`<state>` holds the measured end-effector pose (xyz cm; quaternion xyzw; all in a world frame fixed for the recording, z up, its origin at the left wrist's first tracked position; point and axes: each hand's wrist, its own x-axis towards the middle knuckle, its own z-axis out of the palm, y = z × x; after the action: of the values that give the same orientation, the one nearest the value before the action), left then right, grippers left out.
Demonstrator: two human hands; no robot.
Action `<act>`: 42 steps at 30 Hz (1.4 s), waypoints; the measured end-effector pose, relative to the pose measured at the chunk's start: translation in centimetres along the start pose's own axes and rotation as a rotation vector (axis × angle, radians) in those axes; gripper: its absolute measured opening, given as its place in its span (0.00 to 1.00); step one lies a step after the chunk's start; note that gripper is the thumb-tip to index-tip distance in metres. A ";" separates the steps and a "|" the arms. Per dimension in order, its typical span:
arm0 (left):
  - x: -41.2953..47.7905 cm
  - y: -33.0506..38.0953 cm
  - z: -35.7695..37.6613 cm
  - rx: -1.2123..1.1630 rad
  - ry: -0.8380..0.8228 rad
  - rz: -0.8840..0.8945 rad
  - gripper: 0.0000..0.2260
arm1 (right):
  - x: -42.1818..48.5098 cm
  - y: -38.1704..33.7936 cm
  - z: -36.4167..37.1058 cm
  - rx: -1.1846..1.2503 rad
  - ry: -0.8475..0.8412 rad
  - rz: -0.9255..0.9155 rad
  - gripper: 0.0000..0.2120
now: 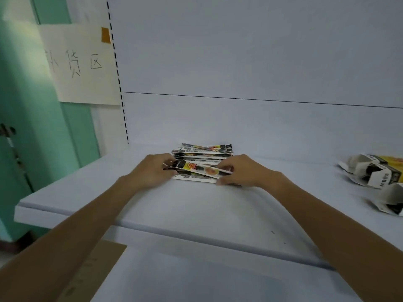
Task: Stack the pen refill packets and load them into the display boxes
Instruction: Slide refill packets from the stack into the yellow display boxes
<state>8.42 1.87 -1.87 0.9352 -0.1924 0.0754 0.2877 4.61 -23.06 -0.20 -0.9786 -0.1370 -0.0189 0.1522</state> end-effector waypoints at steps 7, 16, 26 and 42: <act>1.3 -0.7 0.3 -0.116 0.056 0.028 0.15 | 0.7 0.7 -1.0 0.161 0.012 0.059 0.13; 2.0 -0.2 0.3 -0.137 0.203 0.046 0.10 | 0.7 -0.1 0.2 0.032 0.011 0.032 0.12; 0.5 -3.2 -1.0 0.074 0.033 -0.016 0.08 | 1.0 0.1 0.5 -0.081 0.168 0.025 0.12; -1.2 -1.0 -1.4 0.202 0.225 0.207 0.11 | 1.4 -1.1 0.5 -0.477 0.337 -0.019 0.11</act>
<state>7.69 3.81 -1.53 0.9202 -0.2456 0.2276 0.2028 5.66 -21.49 -0.22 -0.9685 -0.1106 -0.2144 -0.0618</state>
